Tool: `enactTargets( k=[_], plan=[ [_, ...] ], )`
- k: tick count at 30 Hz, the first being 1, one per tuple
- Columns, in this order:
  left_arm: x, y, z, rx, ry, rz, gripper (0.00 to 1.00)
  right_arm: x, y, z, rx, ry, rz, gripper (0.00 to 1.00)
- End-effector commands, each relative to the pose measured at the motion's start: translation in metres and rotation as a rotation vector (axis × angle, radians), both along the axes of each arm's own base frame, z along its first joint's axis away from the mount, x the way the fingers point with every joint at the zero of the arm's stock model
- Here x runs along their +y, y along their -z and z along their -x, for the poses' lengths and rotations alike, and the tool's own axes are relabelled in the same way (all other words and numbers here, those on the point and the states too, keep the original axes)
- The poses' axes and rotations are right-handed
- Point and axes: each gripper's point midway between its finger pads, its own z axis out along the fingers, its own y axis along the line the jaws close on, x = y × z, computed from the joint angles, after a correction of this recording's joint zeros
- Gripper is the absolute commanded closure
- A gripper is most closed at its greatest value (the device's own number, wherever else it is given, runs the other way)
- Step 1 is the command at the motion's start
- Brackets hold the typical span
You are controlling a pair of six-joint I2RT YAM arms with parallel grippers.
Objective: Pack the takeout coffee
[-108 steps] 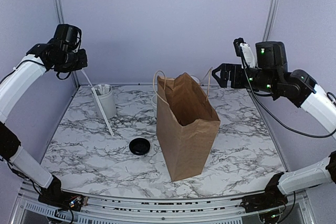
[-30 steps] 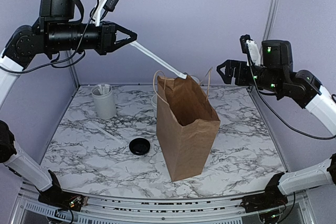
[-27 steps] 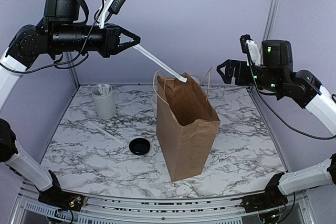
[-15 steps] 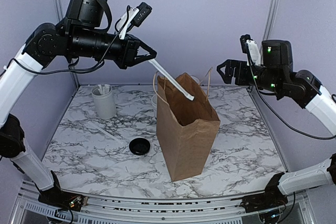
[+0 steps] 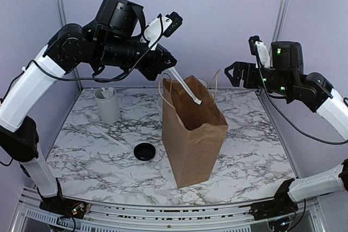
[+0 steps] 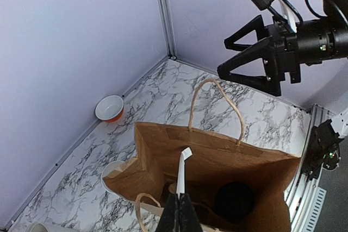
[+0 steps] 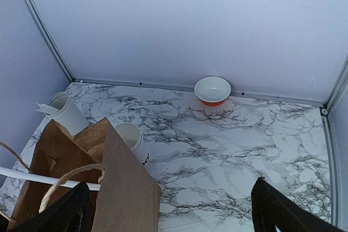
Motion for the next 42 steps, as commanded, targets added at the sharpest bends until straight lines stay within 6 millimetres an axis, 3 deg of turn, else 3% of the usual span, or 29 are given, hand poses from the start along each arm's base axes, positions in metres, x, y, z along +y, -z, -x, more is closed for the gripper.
enactTargets(
  k=[1,11,14,23,31,37,42],
  plan=[
    [-0.004,0.009,-0.016,-0.056,-0.075,-0.074,1.0,-0.006,-0.017,0.001,-0.037,0.018,-0.04,0.01],
    [-0.009,0.011,-0.027,-0.078,-0.129,-0.081,0.73,-0.009,-0.017,0.003,-0.037,0.025,-0.041,0.01],
    [-0.009,0.004,-0.027,-0.077,-0.133,-0.052,0.59,-0.008,-0.018,0.003,-0.039,0.022,-0.042,0.01],
    [0.008,-0.026,-0.029,-0.102,-0.212,0.072,0.29,-0.01,-0.02,0.004,-0.046,0.028,-0.046,0.01],
    [0.044,-0.056,-0.032,-0.127,-0.325,0.198,0.02,-0.018,-0.03,0.006,-0.081,0.057,-0.072,0.0],
    [0.088,-0.062,-0.041,-0.112,-0.456,0.288,0.01,-0.039,-0.036,0.004,-0.116,0.165,-0.09,0.0],
    [0.136,-0.039,-0.052,-0.043,-0.532,0.376,0.01,-0.052,-0.029,-0.003,-0.14,0.252,-0.056,0.0]
  ],
)
